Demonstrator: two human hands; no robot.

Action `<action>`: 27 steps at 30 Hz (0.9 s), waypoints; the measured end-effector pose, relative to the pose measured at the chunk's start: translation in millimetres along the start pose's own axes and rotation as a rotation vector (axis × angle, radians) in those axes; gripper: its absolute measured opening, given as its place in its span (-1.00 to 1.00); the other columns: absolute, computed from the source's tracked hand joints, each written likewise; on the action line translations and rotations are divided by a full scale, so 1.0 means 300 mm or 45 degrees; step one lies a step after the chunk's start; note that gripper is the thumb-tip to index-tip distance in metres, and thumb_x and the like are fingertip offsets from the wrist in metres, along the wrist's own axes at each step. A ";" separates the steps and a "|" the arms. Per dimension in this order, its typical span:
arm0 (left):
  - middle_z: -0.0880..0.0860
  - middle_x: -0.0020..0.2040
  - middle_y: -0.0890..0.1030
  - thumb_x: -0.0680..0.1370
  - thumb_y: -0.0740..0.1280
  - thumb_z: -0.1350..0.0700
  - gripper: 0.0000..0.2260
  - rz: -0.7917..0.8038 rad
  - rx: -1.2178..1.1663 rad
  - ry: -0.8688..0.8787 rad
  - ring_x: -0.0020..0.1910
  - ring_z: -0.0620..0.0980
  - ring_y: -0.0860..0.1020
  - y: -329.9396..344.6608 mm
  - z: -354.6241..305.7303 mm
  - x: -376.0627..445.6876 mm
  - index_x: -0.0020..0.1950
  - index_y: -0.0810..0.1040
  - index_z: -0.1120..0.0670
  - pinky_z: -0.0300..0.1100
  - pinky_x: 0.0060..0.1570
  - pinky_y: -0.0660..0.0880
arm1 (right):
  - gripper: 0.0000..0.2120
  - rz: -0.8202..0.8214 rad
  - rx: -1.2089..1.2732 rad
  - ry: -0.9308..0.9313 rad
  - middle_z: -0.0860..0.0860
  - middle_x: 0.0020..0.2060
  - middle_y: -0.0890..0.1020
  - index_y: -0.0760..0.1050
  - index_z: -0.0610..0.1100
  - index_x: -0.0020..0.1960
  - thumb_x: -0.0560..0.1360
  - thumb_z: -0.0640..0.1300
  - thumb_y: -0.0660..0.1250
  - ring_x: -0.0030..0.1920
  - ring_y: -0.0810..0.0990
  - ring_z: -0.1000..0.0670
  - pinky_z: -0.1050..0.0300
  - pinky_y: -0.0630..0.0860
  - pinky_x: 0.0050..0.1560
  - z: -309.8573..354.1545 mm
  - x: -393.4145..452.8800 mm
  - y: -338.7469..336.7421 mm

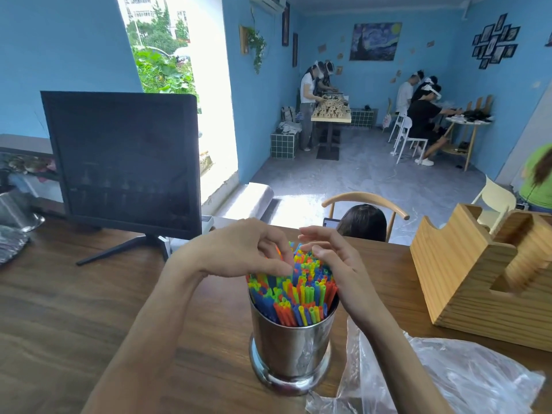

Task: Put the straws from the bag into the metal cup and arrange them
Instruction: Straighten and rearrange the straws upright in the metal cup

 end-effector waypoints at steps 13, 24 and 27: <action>-0.21 -0.21 0.72 0.52 0.48 -0.05 -0.91 -0.502 -0.011 0.018 -0.17 -0.27 0.64 -0.038 0.008 -0.025 -0.07 0.77 -0.09 -0.42 -0.17 0.50 | -0.74 0.016 -0.059 0.039 0.20 0.07 0.67 0.59 0.15 0.17 0.54 0.02 0.24 0.16 0.63 0.15 0.30 0.58 0.03 -0.009 0.001 -0.002; -0.19 -0.14 0.71 0.58 0.44 0.00 -0.94 -1.642 -0.298 0.517 -0.23 -0.15 0.58 -0.146 -0.089 -0.168 0.01 0.70 -0.15 -0.31 -0.21 0.45 | -0.76 0.012 -0.023 0.064 0.19 0.06 0.69 0.59 0.12 0.20 0.58 -0.02 0.26 0.13 0.66 0.15 0.28 0.60 0.01 0.004 -0.004 0.000; -0.24 -0.20 0.70 0.58 0.45 0.00 -0.97 -1.814 -0.516 0.573 -0.26 -0.24 0.55 -0.151 -0.079 -0.175 -0.02 0.69 -0.12 -0.29 -0.20 0.43 | -0.73 0.014 -0.015 0.099 0.15 0.08 0.70 0.62 0.08 0.23 0.57 0.01 0.28 0.14 0.67 0.12 0.20 0.62 0.06 0.009 -0.005 -0.004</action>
Point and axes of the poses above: each hand's wrist, its own x-axis towards the middle knuckle, its own y-axis out of the palm, z = x × y, the point moved 2 cm from there along x, towards the middle knuckle
